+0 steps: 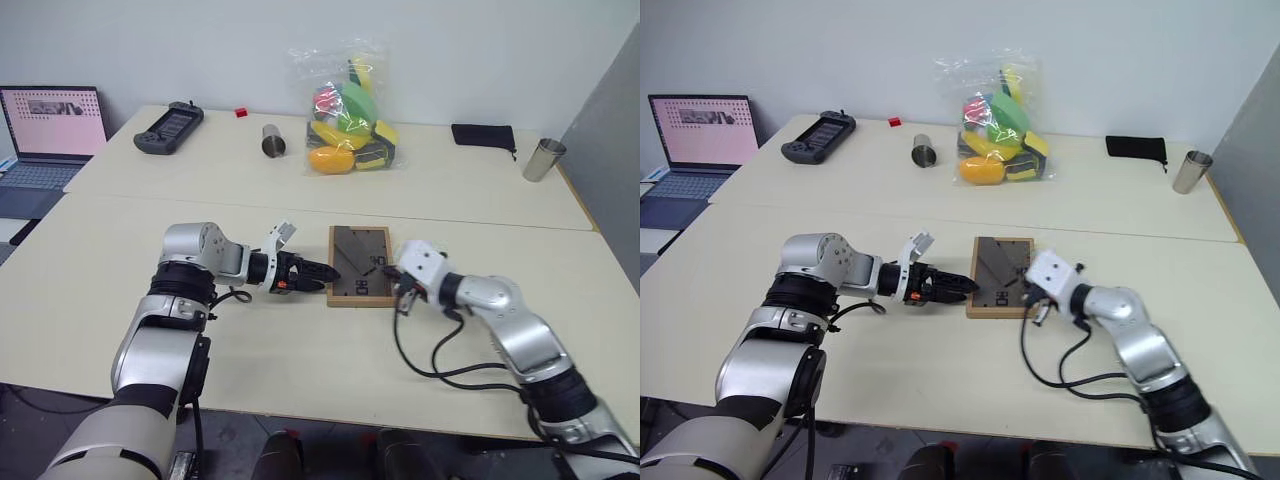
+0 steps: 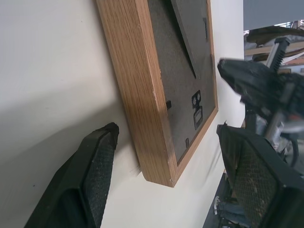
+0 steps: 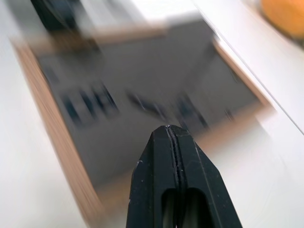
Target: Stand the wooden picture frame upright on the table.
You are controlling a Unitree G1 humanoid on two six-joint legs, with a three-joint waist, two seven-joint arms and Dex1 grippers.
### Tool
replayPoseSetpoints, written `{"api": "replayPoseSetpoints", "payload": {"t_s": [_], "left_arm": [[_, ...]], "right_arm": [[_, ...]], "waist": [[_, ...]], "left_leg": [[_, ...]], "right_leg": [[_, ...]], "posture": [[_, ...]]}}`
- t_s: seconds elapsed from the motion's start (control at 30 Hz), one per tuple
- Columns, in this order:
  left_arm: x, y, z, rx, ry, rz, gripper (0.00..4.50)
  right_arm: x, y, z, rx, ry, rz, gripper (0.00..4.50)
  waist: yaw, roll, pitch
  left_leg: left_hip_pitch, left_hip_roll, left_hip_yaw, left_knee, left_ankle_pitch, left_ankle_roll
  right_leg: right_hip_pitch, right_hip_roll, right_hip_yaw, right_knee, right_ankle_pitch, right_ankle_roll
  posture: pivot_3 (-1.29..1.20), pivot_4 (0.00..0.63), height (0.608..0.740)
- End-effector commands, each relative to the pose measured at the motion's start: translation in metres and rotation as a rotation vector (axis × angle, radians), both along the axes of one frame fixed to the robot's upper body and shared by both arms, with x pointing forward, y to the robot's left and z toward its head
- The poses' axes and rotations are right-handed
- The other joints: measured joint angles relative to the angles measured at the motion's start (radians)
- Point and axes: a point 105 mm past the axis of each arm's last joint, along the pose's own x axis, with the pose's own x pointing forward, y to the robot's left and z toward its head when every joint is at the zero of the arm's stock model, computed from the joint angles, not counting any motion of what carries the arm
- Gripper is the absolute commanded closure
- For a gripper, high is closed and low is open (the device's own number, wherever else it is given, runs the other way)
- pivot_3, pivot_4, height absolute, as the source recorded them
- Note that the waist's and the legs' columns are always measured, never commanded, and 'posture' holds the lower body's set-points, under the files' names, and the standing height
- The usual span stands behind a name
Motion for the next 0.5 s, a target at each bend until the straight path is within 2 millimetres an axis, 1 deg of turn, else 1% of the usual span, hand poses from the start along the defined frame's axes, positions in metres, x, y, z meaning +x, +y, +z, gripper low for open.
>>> {"api": "replayPoseSetpoints", "payload": {"t_s": [0.03,0.1,0.23,0.33,0.5], "left_arm": [[0.003,0.004,-0.005,0.049,0.001,0.020,0.94],[0.003,0.003,-0.004,0.047,-0.002,0.022,0.94],[0.003,0.003,-0.004,0.048,-0.003,0.020,0.94],[0.003,0.003,-0.003,0.048,-0.003,0.020,0.94],[0.003,0.003,-0.003,0.048,-0.004,0.020,0.94]], "right_arm": [[0.000,-0.007,-0.006,-0.012,-0.006,0.004,4.50],[-0.001,-0.005,-0.015,0.003,0.017,0.001,4.50],[-0.004,0.011,-0.026,0.025,0.037,0.024,4.50],[-0.004,0.025,-0.023,0.054,0.030,0.046,4.50],[-0.003,0.044,-0.011,0.085,0.007,0.083,4.50]], "waist": [[-0.001,0.000,0.000],[-0.003,0.000,0.000],[-0.004,0.000,0.000],[-0.005,0.000,0.000],[-0.005,0.000,0.000]], "left_leg": [[0.000,0.000,0.000,0.000,0.000,0.000],[0.000,0.000,0.000,0.000,0.000,0.000],[0.001,0.000,0.000,0.000,0.000,0.000],[0.001,0.000,0.000,0.000,0.000,0.000],[0.001,0.001,0.000,0.000,0.000,0.000]], "right_leg": [[0.000,0.000,0.000,0.000,0.000,0.000],[0.000,0.000,0.000,0.000,0.000,0.000],[0.000,0.000,0.000,0.001,0.000,0.000],[0.000,0.000,0.000,0.001,0.000,0.000],[0.000,0.001,0.000,0.001,0.000,0.000]], "posture": [[0.00,0.150,0.740],[0.00,0.150,0.740],[0.00,0.150,0.740],[0.00,0.150,0.740],[0.00,0.150,0.740]]}}
